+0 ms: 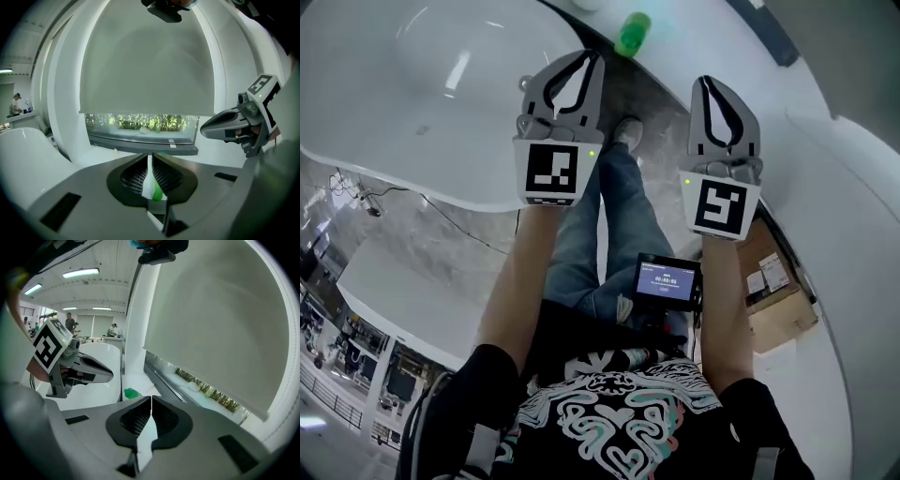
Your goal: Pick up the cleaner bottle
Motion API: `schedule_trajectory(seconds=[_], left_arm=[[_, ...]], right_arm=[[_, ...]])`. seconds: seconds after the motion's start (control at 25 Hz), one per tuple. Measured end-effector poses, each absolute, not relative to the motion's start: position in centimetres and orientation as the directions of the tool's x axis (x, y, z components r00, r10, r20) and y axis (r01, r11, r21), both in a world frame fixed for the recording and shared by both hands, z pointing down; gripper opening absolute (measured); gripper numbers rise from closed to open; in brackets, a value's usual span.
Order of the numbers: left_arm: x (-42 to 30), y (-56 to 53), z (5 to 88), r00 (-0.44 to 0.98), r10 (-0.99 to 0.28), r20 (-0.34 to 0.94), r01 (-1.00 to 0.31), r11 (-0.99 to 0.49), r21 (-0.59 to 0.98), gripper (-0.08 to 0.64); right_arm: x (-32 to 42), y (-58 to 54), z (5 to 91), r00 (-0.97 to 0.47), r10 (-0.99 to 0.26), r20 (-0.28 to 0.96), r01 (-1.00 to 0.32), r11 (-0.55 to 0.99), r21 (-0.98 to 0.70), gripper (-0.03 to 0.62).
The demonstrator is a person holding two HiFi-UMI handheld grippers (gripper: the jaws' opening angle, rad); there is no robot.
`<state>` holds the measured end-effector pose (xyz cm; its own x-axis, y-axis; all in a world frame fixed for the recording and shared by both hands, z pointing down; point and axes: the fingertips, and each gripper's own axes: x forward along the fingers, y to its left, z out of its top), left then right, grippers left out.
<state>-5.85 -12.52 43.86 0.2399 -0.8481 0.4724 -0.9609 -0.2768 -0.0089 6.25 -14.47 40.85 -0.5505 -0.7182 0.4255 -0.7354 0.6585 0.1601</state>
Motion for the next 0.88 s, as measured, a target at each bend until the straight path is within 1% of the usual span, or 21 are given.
schedule_trajectory(seconds=[0.24,0.4,0.76,0.88], left_arm=[[-6.2,-13.5,46.3,0.238,-0.846,0.477,-0.962,-0.275,-0.008,0.038],[-5.5,-13.7,47.5,0.247,-0.868,0.431,-0.957,-0.287,-0.030,0.038],[-3.4,-11.9,52.5,0.296,-0.795,0.529,-0.946,-0.321,0.047,0.043],[-3.0,-12.2,53.6,0.319,-0.777,0.542,-0.940,-0.331,0.079,0.107]], right_arm=[[6.0,-15.2,44.0,-0.542,-0.712,0.447,-0.748,0.651,0.129,0.028],[6.5,-15.0,46.0,-0.543,-0.705,0.455,-0.748,0.653,0.120,0.028],[6.5,-13.7,49.4,-0.551,-0.702,0.451,-0.761,0.644,0.073,0.029],[6.4,-13.5,50.3,-0.553,-0.696,0.458,-0.757,0.650,0.074,0.028]])
